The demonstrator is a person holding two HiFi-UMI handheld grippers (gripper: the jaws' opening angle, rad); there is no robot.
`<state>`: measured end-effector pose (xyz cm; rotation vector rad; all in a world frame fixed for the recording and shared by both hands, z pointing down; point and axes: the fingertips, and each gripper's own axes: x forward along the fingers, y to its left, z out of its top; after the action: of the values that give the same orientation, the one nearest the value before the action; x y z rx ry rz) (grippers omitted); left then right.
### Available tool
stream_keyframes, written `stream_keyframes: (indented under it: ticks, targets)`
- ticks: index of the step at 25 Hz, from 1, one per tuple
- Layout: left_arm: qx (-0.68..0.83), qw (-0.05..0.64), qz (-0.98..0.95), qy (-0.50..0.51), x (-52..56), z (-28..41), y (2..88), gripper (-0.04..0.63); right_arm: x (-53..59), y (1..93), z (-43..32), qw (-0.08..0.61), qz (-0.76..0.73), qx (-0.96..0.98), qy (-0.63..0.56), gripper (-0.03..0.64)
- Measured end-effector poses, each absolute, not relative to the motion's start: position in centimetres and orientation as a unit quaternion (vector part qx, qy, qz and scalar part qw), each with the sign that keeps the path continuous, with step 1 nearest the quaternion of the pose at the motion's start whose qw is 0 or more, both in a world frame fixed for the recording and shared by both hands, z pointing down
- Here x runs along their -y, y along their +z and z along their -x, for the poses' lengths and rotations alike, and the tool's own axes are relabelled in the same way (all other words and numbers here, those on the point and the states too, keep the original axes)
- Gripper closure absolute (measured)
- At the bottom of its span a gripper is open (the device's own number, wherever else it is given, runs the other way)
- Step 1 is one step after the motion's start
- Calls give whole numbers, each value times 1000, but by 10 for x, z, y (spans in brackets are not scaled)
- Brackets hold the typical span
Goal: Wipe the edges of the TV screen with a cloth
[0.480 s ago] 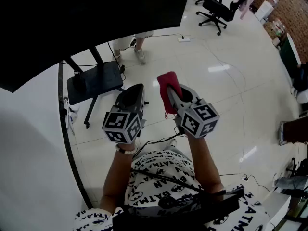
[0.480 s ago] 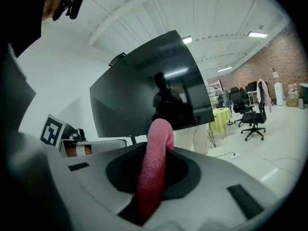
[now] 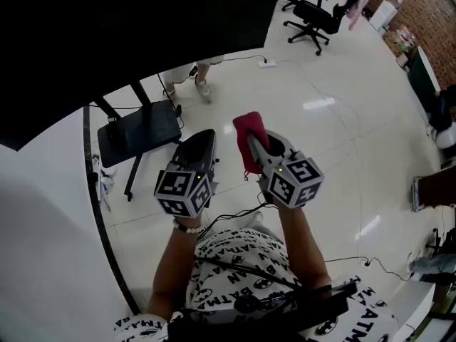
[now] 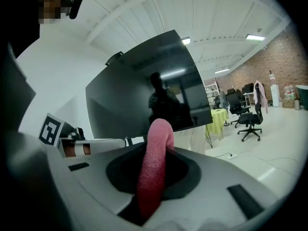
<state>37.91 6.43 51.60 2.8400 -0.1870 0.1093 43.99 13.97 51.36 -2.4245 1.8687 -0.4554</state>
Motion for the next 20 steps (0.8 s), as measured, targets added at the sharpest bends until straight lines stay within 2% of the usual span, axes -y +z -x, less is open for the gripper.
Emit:
stream_keyframes:
  ticks: [9,20]
  targets:
    - [2,119,-991,67,-45,-388,519,594,-125,515,-462,46,825,-545,-139,551]
    - [-5,129,-989,68,-45,-499,513,594,-120,509,-587,54,839,-525,-131,551]
